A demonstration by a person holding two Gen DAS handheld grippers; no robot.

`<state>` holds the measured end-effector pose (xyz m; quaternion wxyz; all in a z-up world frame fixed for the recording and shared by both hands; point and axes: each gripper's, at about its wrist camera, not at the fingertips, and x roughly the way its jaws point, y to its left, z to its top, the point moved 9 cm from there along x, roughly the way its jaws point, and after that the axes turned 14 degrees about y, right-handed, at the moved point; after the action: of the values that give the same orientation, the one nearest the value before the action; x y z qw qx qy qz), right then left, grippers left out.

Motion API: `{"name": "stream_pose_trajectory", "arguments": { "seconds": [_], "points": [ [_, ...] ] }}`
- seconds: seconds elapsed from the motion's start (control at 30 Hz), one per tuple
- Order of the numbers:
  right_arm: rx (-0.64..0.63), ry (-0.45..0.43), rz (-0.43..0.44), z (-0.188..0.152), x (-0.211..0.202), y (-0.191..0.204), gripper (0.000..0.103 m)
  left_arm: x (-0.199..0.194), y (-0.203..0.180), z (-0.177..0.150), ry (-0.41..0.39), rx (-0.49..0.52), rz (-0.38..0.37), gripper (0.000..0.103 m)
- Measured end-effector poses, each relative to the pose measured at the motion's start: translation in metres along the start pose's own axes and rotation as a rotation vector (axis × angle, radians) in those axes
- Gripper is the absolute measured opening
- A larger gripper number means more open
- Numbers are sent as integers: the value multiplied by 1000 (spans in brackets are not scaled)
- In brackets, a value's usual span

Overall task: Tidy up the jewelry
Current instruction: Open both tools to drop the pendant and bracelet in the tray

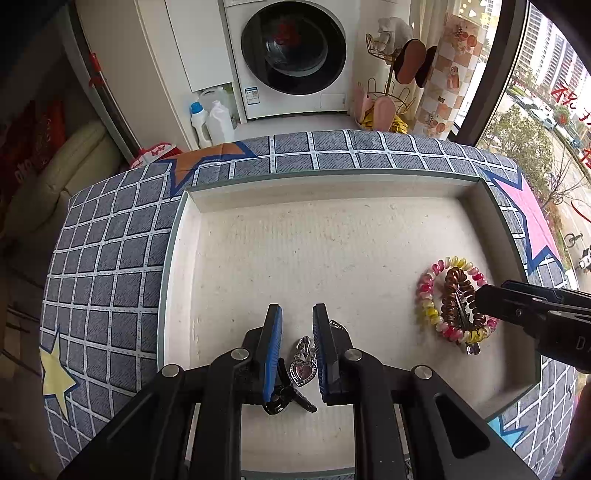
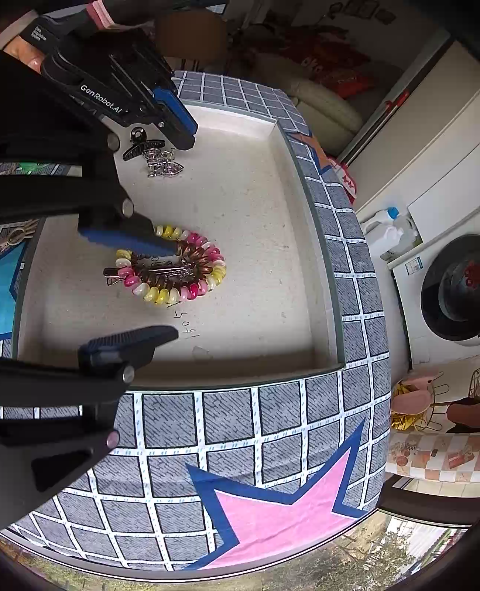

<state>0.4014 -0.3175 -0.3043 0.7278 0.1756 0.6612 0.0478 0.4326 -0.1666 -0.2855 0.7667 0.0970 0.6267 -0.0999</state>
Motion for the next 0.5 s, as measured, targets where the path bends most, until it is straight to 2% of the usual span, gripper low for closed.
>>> {"name": "stream_pose_trajectory", "arguments": {
  "seconds": [0.3, 0.5],
  "points": [
    [14, -40, 59, -14, -21, 9, 54, -31, 2, -5, -54, 0, -22, 30],
    [9, -64, 76, -40, -37, 18, 63, -51, 3, -21, -79, 12, -42, 30]
  ]
}}
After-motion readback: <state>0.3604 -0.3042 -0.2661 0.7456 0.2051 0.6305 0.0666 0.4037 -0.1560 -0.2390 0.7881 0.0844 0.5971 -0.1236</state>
